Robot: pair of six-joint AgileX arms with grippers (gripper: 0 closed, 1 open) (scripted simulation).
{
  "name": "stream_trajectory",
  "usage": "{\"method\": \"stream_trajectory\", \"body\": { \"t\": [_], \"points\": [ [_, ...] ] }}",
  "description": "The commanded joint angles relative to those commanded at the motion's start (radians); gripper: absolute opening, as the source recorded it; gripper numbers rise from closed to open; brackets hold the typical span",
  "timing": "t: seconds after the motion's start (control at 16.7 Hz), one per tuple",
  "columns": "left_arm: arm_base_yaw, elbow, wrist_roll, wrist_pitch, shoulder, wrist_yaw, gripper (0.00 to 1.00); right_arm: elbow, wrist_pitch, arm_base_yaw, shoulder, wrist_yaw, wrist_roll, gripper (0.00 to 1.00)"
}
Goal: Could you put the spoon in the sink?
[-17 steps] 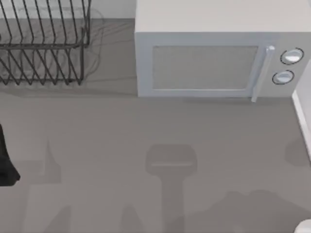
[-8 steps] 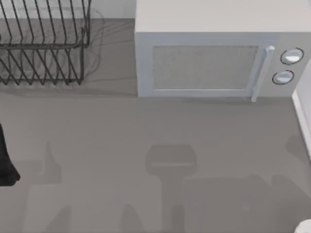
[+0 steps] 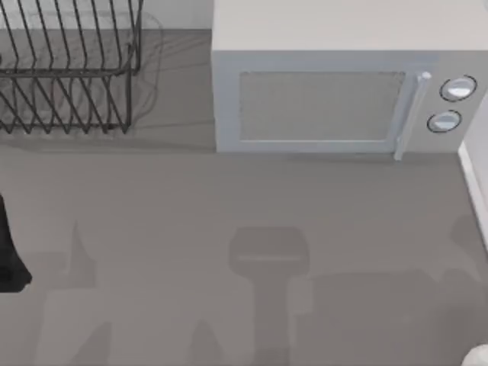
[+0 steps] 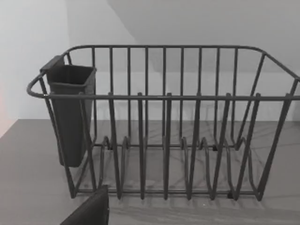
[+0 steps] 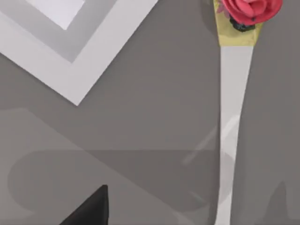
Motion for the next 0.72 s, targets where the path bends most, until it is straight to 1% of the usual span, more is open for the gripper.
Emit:
{"method": "stream_trajectory", "body": {
  "t": [0.24, 0.36, 0.48, 0.72],
  "points": [
    [0.0, 0.0, 0.0, 0.0, 0.0, 0.0, 1.0, -0.112, 0.227, 0.001, 0.102, 0.0, 0.002, 1.0],
    [0.0, 0.0, 0.0, 0.0, 0.0, 0.0, 1.0, -0.157, 0.309, 0.0, 0.144, 0.0, 0.003, 1.0],
    [0.0, 0.0, 0.0, 0.0, 0.0, 0.0, 1.0, -0.181, 0.35, 0.001, 0.167, 0.0, 0.004, 1.0],
    [0.0, 0.0, 0.0, 0.0, 0.0, 0.0, 1.0, -0.184, 0.355, 0.001, 0.169, 0.0, 0.004, 1.0]
  ]
}}
